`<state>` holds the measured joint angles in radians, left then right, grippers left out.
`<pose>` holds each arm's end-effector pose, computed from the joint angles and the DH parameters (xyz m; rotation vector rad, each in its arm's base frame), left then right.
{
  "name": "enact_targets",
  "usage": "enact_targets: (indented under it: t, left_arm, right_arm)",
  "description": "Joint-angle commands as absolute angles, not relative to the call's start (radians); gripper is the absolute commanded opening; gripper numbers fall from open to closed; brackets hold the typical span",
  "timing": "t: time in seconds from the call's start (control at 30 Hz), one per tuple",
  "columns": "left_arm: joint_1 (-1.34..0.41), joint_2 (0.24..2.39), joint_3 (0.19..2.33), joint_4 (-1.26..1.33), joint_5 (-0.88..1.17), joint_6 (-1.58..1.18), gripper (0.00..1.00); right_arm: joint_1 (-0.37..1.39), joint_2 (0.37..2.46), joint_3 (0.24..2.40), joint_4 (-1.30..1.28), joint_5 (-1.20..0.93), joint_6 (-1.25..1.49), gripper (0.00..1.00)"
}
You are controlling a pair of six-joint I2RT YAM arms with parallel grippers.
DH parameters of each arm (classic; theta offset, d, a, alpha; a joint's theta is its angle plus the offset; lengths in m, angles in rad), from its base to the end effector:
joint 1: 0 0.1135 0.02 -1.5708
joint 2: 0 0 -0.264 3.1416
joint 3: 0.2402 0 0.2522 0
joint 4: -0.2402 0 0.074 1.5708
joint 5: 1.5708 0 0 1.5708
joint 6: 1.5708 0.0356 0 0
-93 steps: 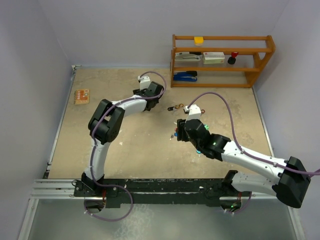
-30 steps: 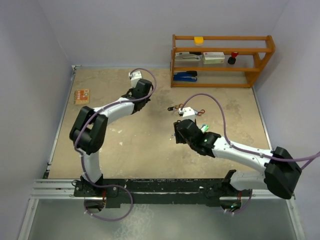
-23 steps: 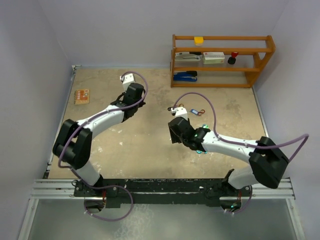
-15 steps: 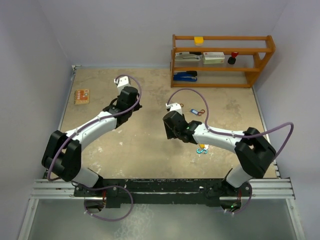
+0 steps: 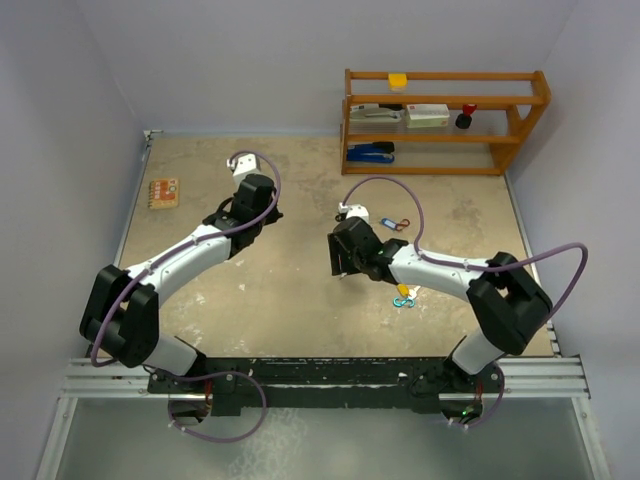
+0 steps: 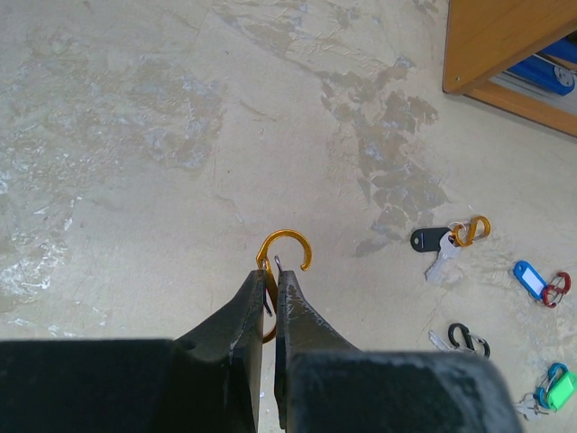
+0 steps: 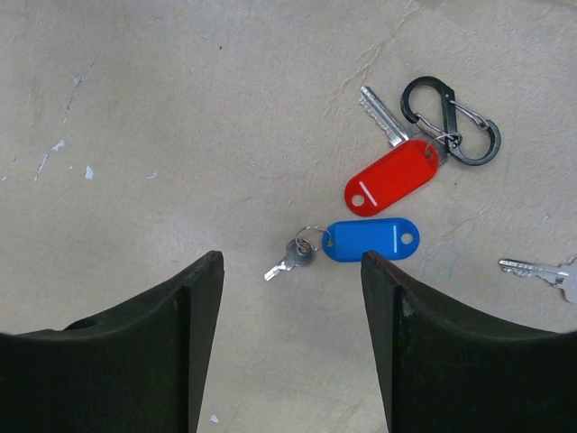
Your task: Put the keys on the keyring
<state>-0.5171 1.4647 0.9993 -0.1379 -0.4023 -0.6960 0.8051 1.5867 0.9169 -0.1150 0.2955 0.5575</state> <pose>0.2901 -0.1489 0.2591 -0.4157 2.0919 -0.2798 0.2361 0.2307 0.1961 -0.1452 2.3332 0.3395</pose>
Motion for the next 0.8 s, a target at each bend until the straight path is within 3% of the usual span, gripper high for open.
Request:
enact_targets:
  t: [0.0,0.2,0.77]
  left_arm:
    - [-0.512,1.432,1.003,-0.121,-0.389,-0.698,0.0]
    - [-0.512,1.414,0.996,-0.125,-0.389,-0.692,0.0]
    - [-0.512,1.39,0.984,-0.117,-0.388,-0.693,0.0]
  right_arm:
    - [0.806,1.547,0.886,-0.067,0.265,0.585,0.69]
    - [0.798,1.507,0.85,-0.029,0.257,0.622,0.79]
    - [0.79,1.489,0.752,0.118,0.172,0.691,0.78]
